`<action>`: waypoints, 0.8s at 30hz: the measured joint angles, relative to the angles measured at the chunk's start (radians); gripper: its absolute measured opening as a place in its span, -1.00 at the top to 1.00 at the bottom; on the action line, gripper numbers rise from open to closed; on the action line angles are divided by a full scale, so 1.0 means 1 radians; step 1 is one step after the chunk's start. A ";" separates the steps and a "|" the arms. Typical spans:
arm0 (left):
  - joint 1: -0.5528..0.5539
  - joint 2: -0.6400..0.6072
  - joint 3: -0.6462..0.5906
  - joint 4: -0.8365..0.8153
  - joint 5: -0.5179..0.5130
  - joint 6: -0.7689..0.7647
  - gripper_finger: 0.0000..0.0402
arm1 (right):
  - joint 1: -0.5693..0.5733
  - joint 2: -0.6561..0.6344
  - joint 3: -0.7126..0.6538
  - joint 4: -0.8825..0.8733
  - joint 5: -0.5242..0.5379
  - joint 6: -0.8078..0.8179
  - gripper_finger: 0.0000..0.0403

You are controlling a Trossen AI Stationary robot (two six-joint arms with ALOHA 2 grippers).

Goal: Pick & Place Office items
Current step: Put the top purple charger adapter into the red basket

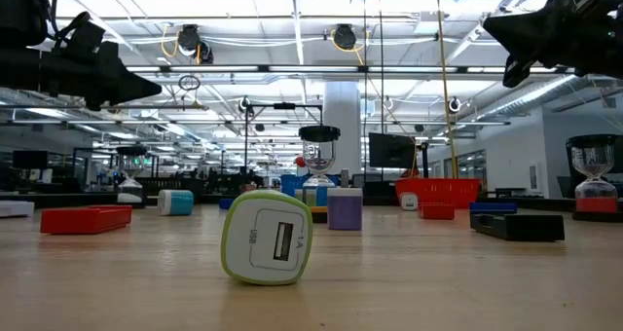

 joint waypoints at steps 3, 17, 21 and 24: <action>0.000 0.000 0.000 0.000 0.000 0.000 0.81 | 0.000 0.000 0.000 -0.007 0.000 0.008 0.98; 0.000 0.000 0.000 0.000 0.000 0.000 0.81 | 0.000 0.000 0.000 0.022 0.001 -0.028 0.98; 0.000 0.000 0.000 0.000 0.000 0.000 0.81 | 0.000 0.000 0.000 0.022 0.002 0.008 0.98; 0.000 0.000 0.000 0.000 0.000 0.000 0.81 | 0.000 0.000 0.000 0.022 0.002 0.011 0.98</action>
